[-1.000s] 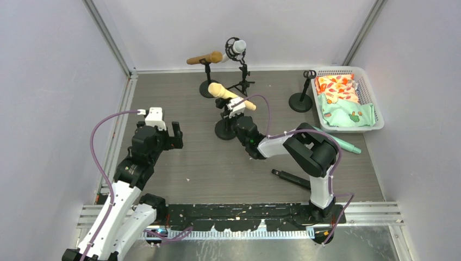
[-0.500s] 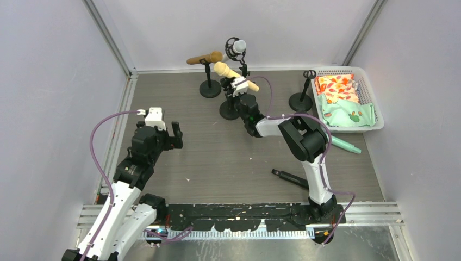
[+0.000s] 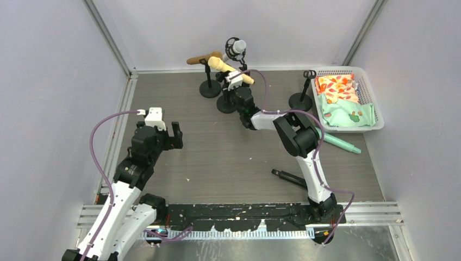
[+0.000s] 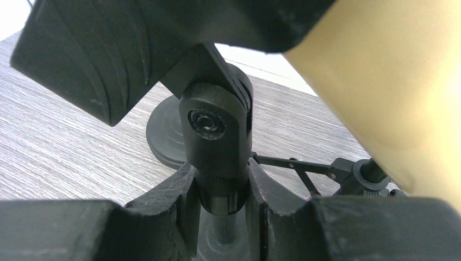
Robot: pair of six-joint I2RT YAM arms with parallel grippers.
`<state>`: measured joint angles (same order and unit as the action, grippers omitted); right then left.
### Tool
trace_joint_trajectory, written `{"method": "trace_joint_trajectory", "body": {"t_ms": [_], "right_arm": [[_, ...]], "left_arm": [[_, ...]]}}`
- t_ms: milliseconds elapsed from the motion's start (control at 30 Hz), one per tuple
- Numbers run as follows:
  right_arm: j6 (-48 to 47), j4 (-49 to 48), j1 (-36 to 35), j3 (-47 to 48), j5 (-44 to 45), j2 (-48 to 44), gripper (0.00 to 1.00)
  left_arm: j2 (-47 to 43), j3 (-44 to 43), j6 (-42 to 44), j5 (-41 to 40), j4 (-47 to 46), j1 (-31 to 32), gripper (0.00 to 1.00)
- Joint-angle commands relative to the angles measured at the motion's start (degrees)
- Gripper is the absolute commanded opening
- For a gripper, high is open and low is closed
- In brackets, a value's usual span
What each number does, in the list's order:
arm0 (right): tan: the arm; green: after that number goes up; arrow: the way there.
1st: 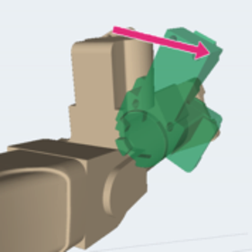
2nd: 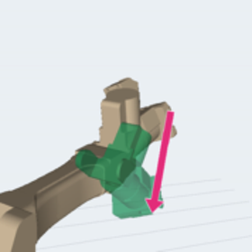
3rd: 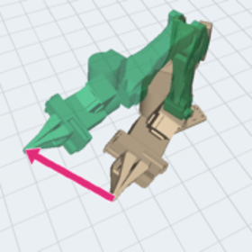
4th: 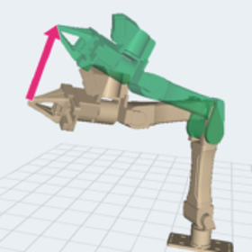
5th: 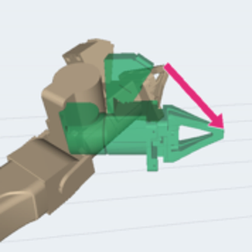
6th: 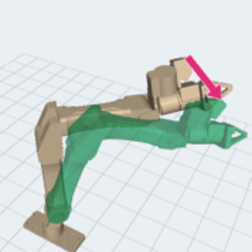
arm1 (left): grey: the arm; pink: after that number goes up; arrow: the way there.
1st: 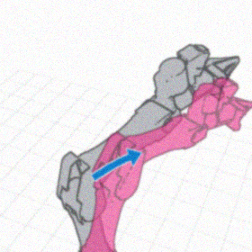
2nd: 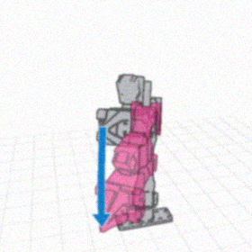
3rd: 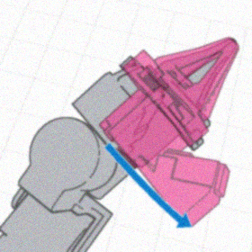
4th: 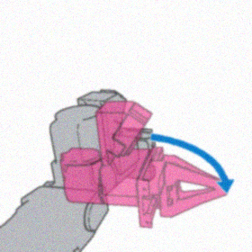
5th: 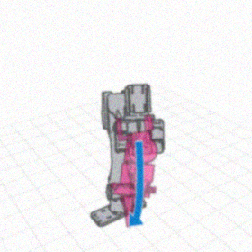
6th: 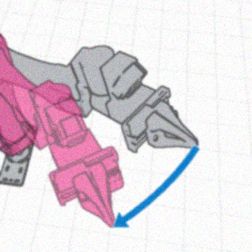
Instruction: Attach the microphones to the stand
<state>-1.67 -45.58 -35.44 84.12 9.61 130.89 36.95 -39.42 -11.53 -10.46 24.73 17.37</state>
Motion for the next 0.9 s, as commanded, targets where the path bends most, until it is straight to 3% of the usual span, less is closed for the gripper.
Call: {"method": "trace_joint_trajectory", "body": {"t_ms": [0, 133, 233, 567, 733, 867], "right_arm": [[-0.35, -1.54, 0.11, 1.95, -1.08, -1.02, 0.26], [-0.2, -3.48, 0.04, -1.12, -2.84, -4.06, 0.52], [0.32, -4.68, -0.23, -3.97, -4.1, -6.75, 0.59], [0.46, -2.04, -2.88, -20.1, -5.08, -21.94, 0.62], [3.77, 7.41, -3.76, -28.44, 1.02, -33.75, 0.62], [5.13, 21.74, -3.76, -31.24, 7.2, -43.29, 0.63]], "left_arm": [[-0.56, -1.36, 0.46, -0.26, -0.85, 0.12, 0.96], [-0.39, -1.26, 0.16, 0.24, -1.04, 0.12, 0.98], [-0.3, -1.34, -0.1, 0.27, -1.17, 0.13, 0.99], [1.26, -4.3, -3.56, 0.69, 1.54, 0.12, 1.0], [4.12, -6.8, -7.46, 5.43, 3.83, 0.12, 1.0], [6.78, -7.62, -8.85, 8.51, 2.78, 0.12, 1.0]]}}
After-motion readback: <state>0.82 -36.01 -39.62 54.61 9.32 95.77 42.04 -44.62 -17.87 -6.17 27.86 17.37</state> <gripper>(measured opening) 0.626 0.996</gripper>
